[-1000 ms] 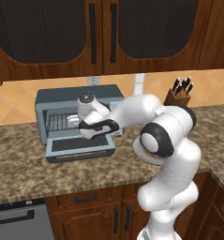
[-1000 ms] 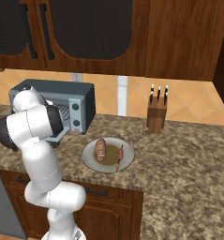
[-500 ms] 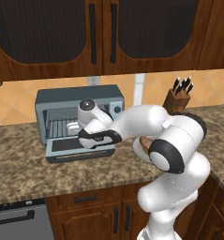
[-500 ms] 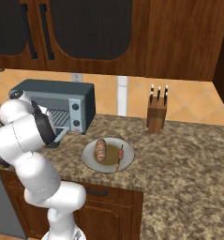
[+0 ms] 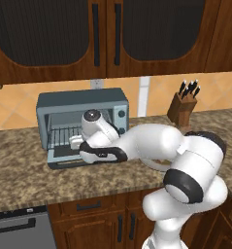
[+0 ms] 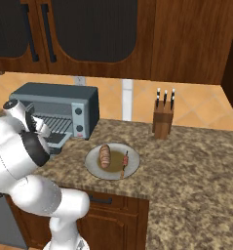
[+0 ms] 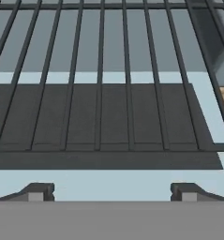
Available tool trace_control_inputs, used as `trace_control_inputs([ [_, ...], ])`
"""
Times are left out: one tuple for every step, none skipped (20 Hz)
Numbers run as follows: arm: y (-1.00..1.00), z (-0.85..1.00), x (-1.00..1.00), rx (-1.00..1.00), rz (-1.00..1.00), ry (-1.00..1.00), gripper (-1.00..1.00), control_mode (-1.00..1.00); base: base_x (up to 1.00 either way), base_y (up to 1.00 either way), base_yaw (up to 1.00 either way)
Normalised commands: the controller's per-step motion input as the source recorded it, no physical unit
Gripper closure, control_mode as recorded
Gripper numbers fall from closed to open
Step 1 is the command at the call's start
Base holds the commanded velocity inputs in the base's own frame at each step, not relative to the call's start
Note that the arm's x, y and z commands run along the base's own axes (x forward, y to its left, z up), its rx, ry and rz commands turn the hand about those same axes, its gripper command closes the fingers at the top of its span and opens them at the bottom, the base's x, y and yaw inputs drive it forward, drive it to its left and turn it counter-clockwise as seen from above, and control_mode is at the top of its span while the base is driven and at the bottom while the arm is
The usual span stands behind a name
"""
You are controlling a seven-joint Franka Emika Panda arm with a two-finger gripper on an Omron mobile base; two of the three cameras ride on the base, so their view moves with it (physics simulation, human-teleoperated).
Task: Pick up the kebab skewer and baguette bread, and place them inside the toaster oven. Close the toaster oven door and start by setting the timer.
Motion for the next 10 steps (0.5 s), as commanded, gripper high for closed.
trace_control_inputs([
  [0.0, 0.0, -0.59, 0.0, 0.0, 0.04, -1.0, -1.0, 0.0, 0.0, 0.0],
  [0.0, 0.0, -0.72, 0.0, 0.0, 0.0, -1.0, -1.0, 0.0, 0.0, 0.0],
  [0.0, 0.02, -0.69, 0.0, 0.0, 0.0, -1.0, -1.0, 0.0, 0.0, 0.0],
  [-0.24, 0.41, -0.65, 0.01, 0.0, -0.03, -1.0, -1.0, 0.0, 0.0, 0.0],
  [-0.41, 0.39, -0.49, 0.05, 0.0, 0.0, -1.0, -1.0, 0.0, 0.0, 0.0],
  [-0.47, 0.31, -0.44, 0.05, 0.0, 0.0, -1.0, -1.0, 0.0, 0.0, 0.0],
  [-0.41, 0.29, -0.39, 0.06, 0.0, 0.03, -1.0, -1.0, 0.0, 0.0, 0.0],
  [-0.58, 0.32, -0.41, 0.05, 0.0, 0.05, -1.0, -1.0, 0.0, 0.0, 0.0],
  [-0.73, 0.37, -0.38, 0.07, 0.0, 0.09, -1.0, -1.0, 0.0, 0.0, 0.0],
  [-0.89, 0.3, -0.31, 0.09, 0.0, 0.12, -1.0, -1.0, 0.0, 0.0, 0.0],
])
